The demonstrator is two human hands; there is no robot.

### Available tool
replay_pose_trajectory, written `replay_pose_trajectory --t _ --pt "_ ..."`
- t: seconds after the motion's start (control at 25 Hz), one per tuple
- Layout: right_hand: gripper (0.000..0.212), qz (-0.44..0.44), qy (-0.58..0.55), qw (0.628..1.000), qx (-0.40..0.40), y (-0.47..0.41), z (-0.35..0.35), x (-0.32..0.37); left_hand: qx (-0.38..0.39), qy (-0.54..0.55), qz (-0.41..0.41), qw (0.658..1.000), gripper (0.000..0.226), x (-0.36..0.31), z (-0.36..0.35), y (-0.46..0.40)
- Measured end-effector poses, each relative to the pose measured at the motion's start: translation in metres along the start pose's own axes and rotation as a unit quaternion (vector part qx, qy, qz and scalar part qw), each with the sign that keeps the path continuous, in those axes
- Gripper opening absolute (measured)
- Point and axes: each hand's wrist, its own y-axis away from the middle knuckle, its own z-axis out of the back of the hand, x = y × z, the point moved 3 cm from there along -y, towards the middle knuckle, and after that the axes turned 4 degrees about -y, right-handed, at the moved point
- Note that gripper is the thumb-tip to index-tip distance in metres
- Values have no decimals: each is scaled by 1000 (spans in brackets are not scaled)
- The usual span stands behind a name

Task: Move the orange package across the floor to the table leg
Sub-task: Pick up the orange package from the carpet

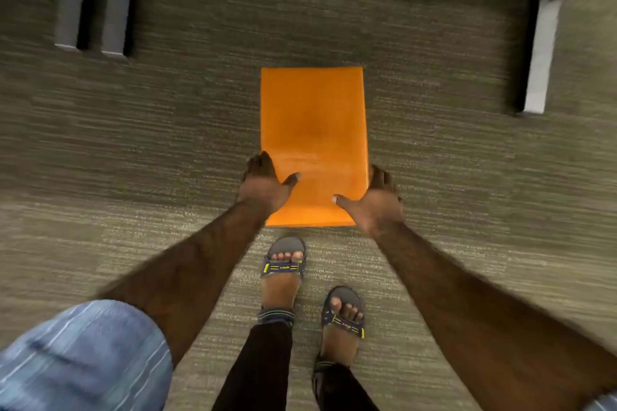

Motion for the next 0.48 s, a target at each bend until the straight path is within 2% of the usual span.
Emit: replay_pose_trajectory --t 0.16,0.28,0.4,0.48 --pt "127 -124 -97 987 43 -29 -23 -18 42 89 70 993 115 26 -23 -18" --pt "138 -172 -144 973 58 -45 -38 -28 84 160 95 979 103 42 -40 -29" --pt "115 -181 -181 964 72 -51 -49 -34 81 237 88 964 81 49 -51 -36" --pt "111 -180 -183 963 76 -58 -59 -40 83 277 94 953 74 55 -53 -41"
